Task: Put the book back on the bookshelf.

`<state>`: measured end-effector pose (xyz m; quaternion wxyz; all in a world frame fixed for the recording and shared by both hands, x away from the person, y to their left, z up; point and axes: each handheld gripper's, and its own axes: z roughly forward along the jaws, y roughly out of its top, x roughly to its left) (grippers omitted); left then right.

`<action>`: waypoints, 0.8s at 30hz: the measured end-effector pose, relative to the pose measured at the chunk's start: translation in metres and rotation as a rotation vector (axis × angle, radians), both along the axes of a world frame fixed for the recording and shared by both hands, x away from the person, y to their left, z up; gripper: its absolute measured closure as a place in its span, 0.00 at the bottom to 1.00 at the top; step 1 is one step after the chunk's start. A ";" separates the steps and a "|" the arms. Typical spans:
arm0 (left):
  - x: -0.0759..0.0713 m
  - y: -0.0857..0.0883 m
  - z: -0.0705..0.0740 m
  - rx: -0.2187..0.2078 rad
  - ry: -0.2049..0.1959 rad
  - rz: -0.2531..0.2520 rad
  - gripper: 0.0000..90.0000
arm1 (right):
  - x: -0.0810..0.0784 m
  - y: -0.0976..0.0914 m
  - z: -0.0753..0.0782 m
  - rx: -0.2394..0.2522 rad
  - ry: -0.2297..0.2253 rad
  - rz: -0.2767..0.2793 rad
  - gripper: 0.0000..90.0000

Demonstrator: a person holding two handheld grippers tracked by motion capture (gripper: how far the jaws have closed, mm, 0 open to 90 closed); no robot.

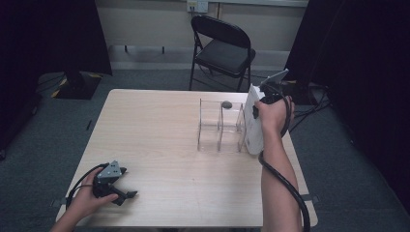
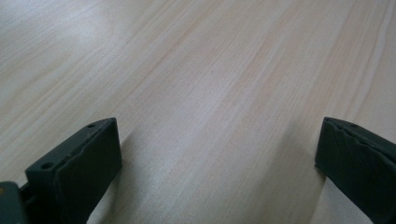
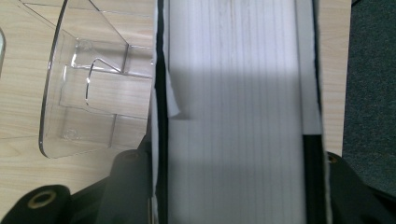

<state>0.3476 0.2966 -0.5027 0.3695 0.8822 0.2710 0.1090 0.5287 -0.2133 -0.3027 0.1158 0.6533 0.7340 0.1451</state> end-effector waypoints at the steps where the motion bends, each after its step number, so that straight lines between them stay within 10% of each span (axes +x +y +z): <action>1: 0.000 0.000 0.000 0.000 0.000 0.000 0.00 | 0.000 0.000 0.000 0.000 0.001 -0.003 0.58; 24: 0.000 0.000 0.000 0.000 0.001 0.000 0.00 | -0.003 0.003 -0.010 -0.012 -0.021 -0.003 0.58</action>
